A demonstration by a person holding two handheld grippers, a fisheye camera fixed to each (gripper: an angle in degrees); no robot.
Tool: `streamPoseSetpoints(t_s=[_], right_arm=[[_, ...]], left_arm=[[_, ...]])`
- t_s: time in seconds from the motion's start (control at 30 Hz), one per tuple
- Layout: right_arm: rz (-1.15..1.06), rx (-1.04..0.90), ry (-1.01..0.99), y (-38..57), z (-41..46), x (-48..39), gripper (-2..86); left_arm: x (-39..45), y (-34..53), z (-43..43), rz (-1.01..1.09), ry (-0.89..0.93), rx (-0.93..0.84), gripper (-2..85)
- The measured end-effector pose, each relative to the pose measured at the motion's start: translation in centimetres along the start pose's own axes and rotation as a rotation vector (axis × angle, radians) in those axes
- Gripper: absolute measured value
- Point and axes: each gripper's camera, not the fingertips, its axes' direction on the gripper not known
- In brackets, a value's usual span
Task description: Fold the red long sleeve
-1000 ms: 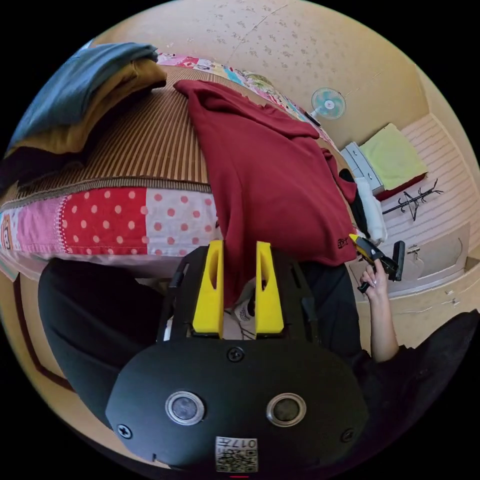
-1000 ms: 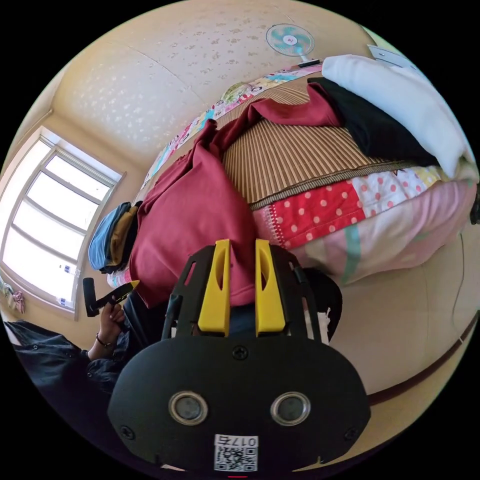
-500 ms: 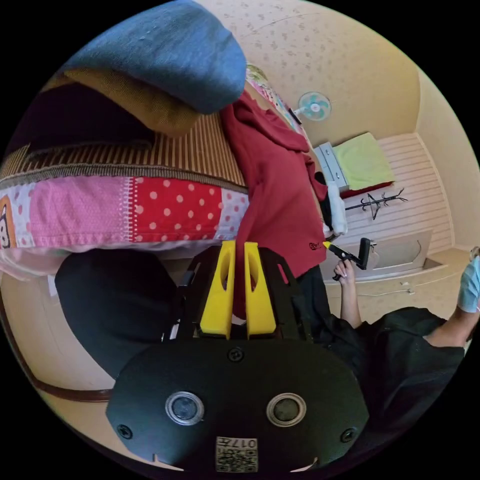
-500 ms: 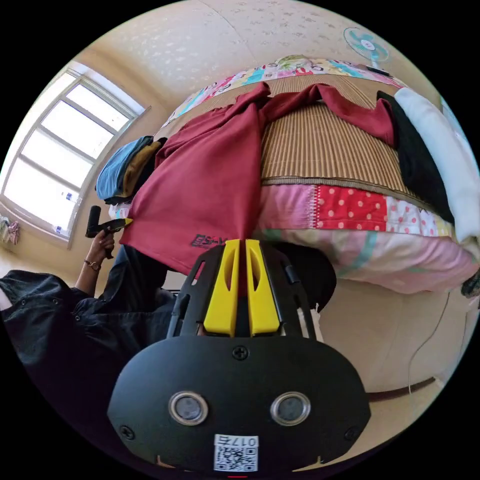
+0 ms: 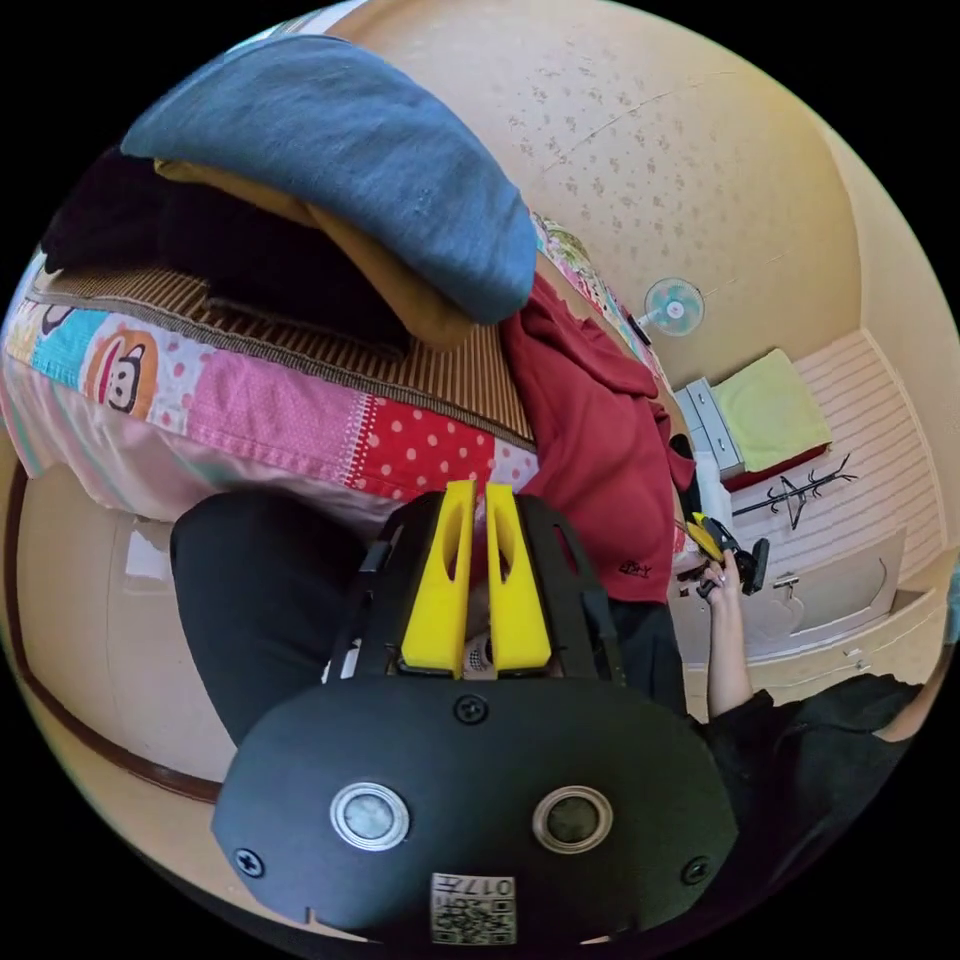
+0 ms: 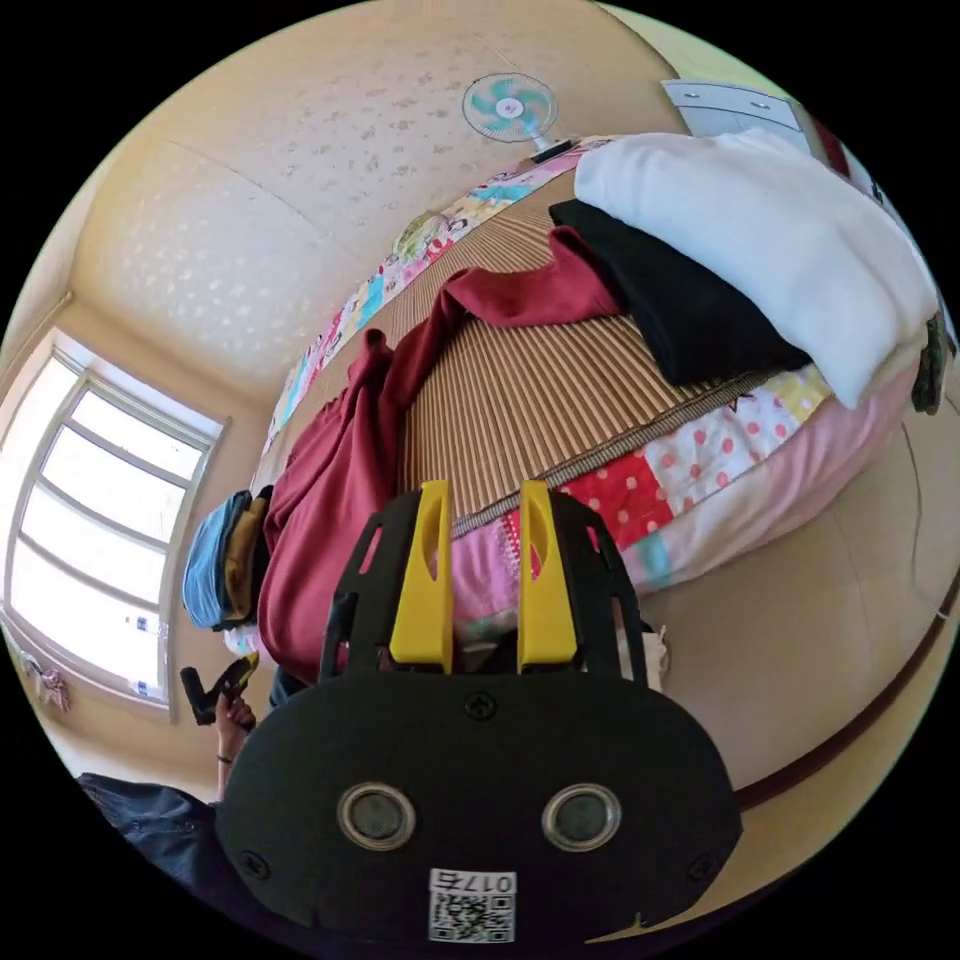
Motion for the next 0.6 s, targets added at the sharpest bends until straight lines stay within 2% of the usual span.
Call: streamPoseSetpoints(t_s=[0.2, 0.43, 0.5, 0.6], right_arm=[[0.188, 0.044, 0.205, -8.8, 2.8, -0.5, 15.4], [0.385, 0.156, 0.021, -14.5, 2.5, 1.9, 12.0], [0.333, 0.23, -0.049, -16.5, 0.4, 0.6, 6.0], [0.063, 0.304, -0.001, -19.6, -6.2, -6.7, 3.4]], left_arm=[[0.2, -0.7, -0.4, -0.046, -0.034, -0.011, 0.2], [0.5, -1.4, -0.8, -0.078, -0.052, 0.004, 0.0], [0.6, -1.8, -0.7, -0.087, -0.058, -0.002, -0.1], [1.1, -2.5, -0.8, -0.076, -0.063, 0.001, -0.3]])
